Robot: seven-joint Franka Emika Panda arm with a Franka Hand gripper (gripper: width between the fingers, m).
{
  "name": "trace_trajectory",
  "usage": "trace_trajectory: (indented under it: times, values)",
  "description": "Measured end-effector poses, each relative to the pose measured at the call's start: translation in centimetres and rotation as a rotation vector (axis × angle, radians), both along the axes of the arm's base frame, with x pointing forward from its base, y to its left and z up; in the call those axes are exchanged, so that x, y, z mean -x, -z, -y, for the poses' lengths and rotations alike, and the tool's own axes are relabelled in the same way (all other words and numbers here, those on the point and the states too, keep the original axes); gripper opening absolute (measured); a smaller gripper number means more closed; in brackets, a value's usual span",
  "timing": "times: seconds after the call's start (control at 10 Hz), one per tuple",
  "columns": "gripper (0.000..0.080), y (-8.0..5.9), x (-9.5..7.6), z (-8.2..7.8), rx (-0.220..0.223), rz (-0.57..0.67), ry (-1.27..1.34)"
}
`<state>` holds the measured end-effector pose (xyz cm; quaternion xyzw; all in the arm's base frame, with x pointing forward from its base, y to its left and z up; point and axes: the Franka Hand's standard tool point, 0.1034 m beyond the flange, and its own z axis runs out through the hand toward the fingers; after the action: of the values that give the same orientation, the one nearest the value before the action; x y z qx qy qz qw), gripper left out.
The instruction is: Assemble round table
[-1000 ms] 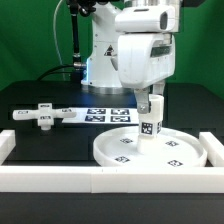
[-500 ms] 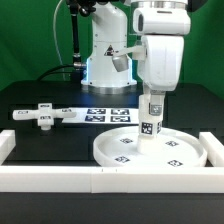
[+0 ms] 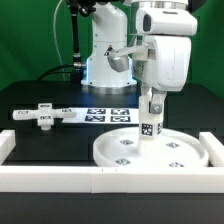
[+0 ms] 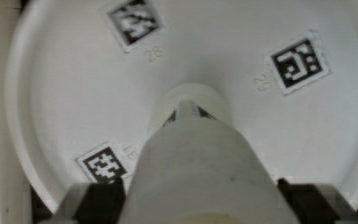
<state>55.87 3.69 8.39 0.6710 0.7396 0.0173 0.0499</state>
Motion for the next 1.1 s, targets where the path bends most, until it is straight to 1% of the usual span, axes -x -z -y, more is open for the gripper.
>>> trace_trajectory:
  times: [0.5,0.7,1.0,1.1]
  values:
    - [0.0404,0.01,0.01,0.04,-0.008,0.003,0.073]
    - [0.0406,0.06,0.09,0.03,-0.025,0.009,0.256]
    - [0.0406,0.12,0.33,-0.2,-0.066,0.022,0.641]
    - [0.0406,0.12,0.35,-0.23,-0.074,0.025,0.727]
